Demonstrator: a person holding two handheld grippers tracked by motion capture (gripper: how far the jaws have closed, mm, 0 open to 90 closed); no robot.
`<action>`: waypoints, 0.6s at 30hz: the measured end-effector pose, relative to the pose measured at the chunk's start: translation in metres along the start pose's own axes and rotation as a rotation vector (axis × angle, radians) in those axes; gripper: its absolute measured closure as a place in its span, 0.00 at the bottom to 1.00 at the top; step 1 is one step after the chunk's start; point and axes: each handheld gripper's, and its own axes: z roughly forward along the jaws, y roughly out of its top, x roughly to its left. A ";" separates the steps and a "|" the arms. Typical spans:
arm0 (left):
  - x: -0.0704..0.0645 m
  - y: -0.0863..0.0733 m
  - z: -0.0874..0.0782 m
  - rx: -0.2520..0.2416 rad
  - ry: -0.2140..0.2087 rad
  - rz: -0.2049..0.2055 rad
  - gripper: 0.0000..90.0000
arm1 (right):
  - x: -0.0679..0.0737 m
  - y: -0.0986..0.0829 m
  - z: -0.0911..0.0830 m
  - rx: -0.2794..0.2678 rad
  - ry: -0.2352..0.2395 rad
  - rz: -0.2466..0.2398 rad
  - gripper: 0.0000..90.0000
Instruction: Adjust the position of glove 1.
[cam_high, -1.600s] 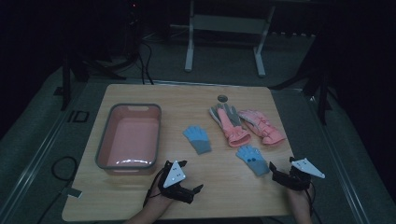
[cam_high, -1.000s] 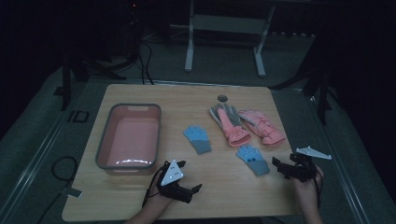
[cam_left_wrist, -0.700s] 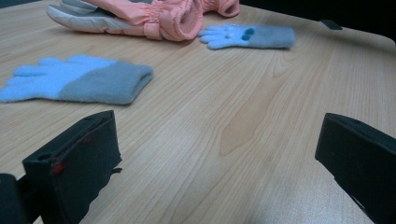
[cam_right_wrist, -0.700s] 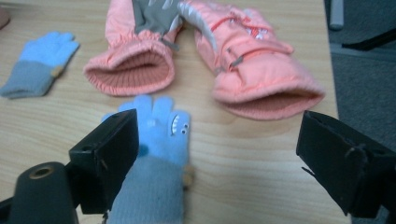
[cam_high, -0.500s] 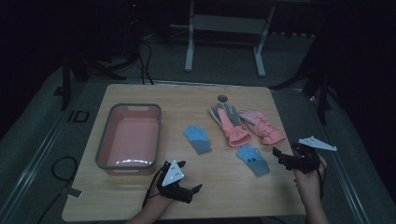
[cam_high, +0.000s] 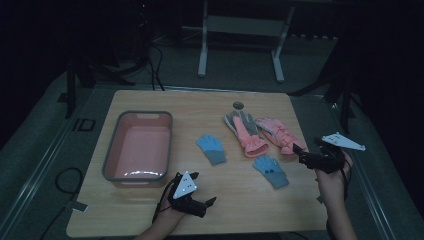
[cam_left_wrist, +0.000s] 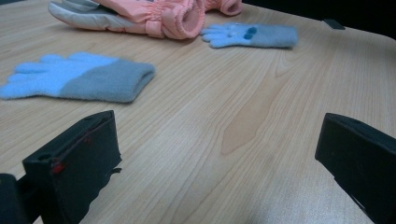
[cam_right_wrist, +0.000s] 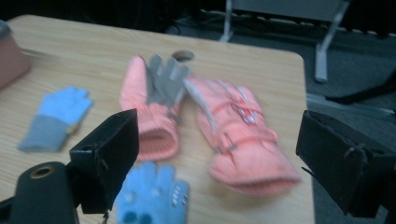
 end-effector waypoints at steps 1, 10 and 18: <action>0.000 0.000 0.000 -0.001 -0.001 -0.002 0.00 | 0.005 0.004 0.002 -0.009 0.018 -0.013 0.15; -0.001 0.000 0.000 -0.001 -0.002 0.002 0.00 | 0.032 0.020 0.022 -0.006 0.092 -0.071 0.15; -0.002 0.000 0.000 -0.004 -0.001 0.010 0.00 | 0.055 0.046 0.042 -0.006 0.148 -0.133 0.15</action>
